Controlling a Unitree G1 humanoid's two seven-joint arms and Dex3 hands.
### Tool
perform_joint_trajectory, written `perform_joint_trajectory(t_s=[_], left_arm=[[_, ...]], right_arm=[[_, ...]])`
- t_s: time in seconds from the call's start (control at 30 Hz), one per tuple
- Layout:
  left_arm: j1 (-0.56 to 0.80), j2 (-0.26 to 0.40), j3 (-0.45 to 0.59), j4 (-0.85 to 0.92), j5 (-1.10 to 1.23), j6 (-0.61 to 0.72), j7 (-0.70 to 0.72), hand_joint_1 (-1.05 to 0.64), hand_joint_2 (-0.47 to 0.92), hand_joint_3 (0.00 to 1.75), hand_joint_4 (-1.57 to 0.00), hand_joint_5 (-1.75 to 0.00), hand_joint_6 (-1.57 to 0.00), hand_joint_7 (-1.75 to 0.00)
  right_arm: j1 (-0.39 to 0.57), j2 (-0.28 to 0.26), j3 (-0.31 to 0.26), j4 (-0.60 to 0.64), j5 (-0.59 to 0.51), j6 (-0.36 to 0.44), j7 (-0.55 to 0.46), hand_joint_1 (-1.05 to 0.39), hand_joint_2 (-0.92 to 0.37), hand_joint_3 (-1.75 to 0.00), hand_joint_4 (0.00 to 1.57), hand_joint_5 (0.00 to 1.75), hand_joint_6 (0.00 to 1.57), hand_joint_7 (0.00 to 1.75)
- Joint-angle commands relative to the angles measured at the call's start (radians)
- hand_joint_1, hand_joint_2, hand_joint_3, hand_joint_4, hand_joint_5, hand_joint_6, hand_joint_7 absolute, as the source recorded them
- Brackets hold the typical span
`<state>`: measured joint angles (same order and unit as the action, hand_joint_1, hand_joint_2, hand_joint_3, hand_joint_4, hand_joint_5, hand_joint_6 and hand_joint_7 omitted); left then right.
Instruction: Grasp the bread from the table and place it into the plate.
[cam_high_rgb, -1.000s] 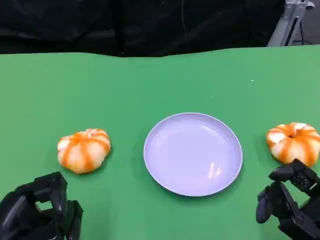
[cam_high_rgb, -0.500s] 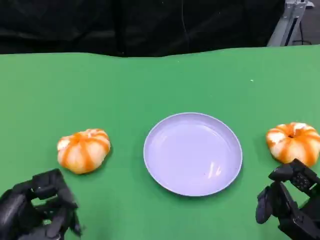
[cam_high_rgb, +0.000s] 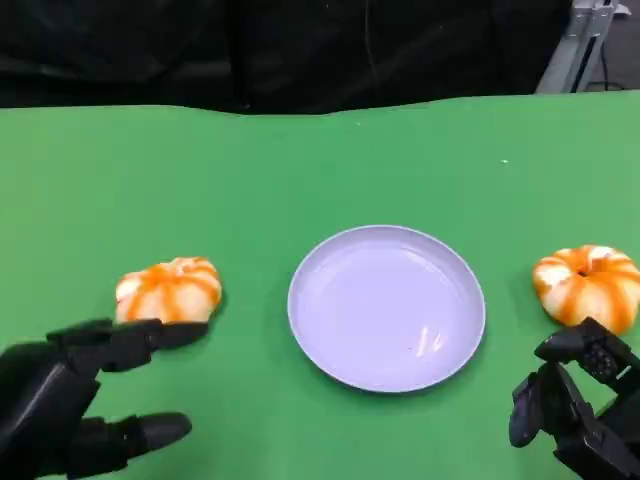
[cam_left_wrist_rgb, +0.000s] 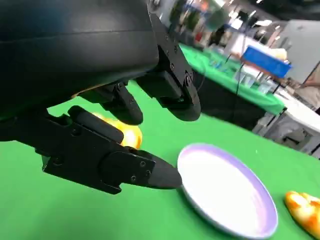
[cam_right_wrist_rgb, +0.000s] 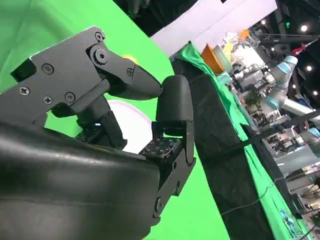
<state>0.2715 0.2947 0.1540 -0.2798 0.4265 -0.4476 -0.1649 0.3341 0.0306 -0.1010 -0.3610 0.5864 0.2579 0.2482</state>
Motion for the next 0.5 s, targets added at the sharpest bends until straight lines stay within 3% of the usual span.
perform_joint_trajectory(t_s=[0.03, 0.13, 0.2, 0.27, 0.5], left_arm=[[0.001, 0.024, -0.003, -0.009, 0.015, 0.001, 0.027, -0.64, 0.92, 0.11, -0.55, -0.29, -0.67, -0.05], [0.002, 0.028, -0.006, -0.009, 0.015, 0.003, 0.033, -0.64, 0.92, 0.11, -0.55, -0.28, -0.67, -0.05], [-0.215, 0.095, -0.115, 0.116, 0.307, 0.109, 0.029, -0.71, 0.91, 0.06, -0.49, -0.20, -0.66, -0.03], [-0.335, 0.119, -0.187, 0.206, 0.461, 0.178, 0.033, -0.75, 0.91, 0.03, -0.46, -0.12, -0.64, -0.01], [-0.445, 0.117, -0.292, 0.341, 0.503, 0.268, 0.070, -0.83, 0.90, 0.00, -0.41, -0.04, -0.58, 0.00]], right_arm=[[0.001, -0.007, -0.003, -0.009, -0.002, 0.004, -0.010, -0.13, -0.63, -1.00, 0.85, 1.75, 0.83, 1.40], [0.001, -0.007, -0.002, -0.009, -0.002, 0.004, -0.010, -0.13, -0.63, -1.00, 0.85, 1.75, 0.83, 1.40], [-0.006, -0.009, -0.001, 0.006, -0.003, 0.005, -0.005, -0.13, -0.63, -1.01, 0.85, 1.74, 0.83, 1.40], [-0.008, -0.011, 0.000, 0.008, -0.006, 0.010, -0.005, -0.12, -0.63, -1.01, 0.85, 1.75, 0.83, 1.40], [-0.008, -0.004, 0.006, 0.004, -0.011, 0.007, -0.006, -0.13, -0.62, -1.03, 0.84, 1.75, 0.82, 1.42]])
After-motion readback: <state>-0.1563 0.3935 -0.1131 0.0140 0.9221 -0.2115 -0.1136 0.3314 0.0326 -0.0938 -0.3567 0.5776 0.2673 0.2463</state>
